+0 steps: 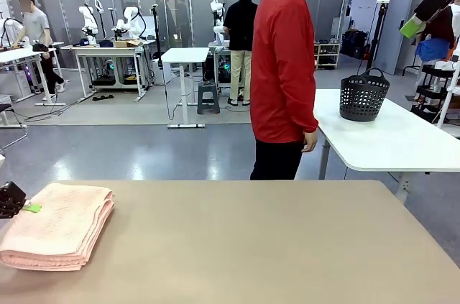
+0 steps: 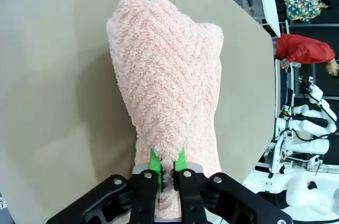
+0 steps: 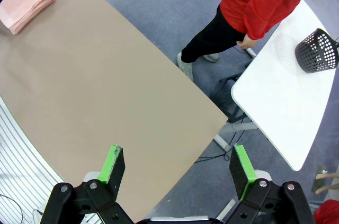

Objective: Fold the towel.
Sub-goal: Pick up the 100 cm Hotel Towel and place it on the left side of the table.

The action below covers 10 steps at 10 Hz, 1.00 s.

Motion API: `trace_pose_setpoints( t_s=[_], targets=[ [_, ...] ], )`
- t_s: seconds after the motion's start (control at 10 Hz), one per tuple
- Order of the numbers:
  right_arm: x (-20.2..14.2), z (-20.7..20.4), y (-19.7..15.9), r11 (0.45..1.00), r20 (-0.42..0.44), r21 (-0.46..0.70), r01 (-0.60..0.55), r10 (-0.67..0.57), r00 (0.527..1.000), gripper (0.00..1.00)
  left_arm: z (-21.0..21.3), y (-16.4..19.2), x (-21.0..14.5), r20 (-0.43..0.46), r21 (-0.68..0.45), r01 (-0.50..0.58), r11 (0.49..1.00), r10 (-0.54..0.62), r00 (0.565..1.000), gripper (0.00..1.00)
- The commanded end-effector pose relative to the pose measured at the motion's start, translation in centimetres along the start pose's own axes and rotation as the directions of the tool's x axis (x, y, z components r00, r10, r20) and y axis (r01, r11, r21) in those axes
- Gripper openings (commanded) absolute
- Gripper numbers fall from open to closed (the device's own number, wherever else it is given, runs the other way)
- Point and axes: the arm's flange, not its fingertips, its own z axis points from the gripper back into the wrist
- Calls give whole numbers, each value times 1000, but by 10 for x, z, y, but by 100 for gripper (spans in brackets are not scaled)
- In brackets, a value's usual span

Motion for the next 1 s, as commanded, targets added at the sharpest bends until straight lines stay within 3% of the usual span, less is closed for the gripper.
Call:
trace_pose_setpoints(
  t_s=[0.0, 0.1, 0.3, 0.5, 0.6, 0.7, 0.9],
  targets=[
    [0, 1, 0, 1000, -8, -1, -5, 5, 1000, 100, -4, -3, -1, -4, 32, 47, 998, -47, 999, 47],
    [0, 1, 0, 1000, -8, -1, -5, 5, 1000, 100, -3, -3, -2, 5, 56, 46, 997, -46, 999, 69],
    [0, 1, 0, 1000, -8, -1, -5, 5, 1000, 100, 4, -6, -3, 25, 94, 55, 994, -57, 998, 100],
    [0, 1, 0, 1000, -8, -1, -5, 5, 1000, 100, 13, -12, -7, 55, 237, 101, 966, -118, 992, 100],
    [0, 1, 0, 1000, -8, -1, -5, 5, 1000, 100, 20, -19, -13, 71, 296, 127, 947, -154, 986, 90],
    [0, 1, 0, 1000, -8, -1, -5, 5, 1000, 100, 27, -31, -22, 80, 304, 150, 941, -182, 980, 100],
    [0, 1, 0, 1000, -8, -1, -5, 5, 1000, 100, 27, -46, -41, 68, 302, 188, 935, -217, 974, 100]
  ],
)
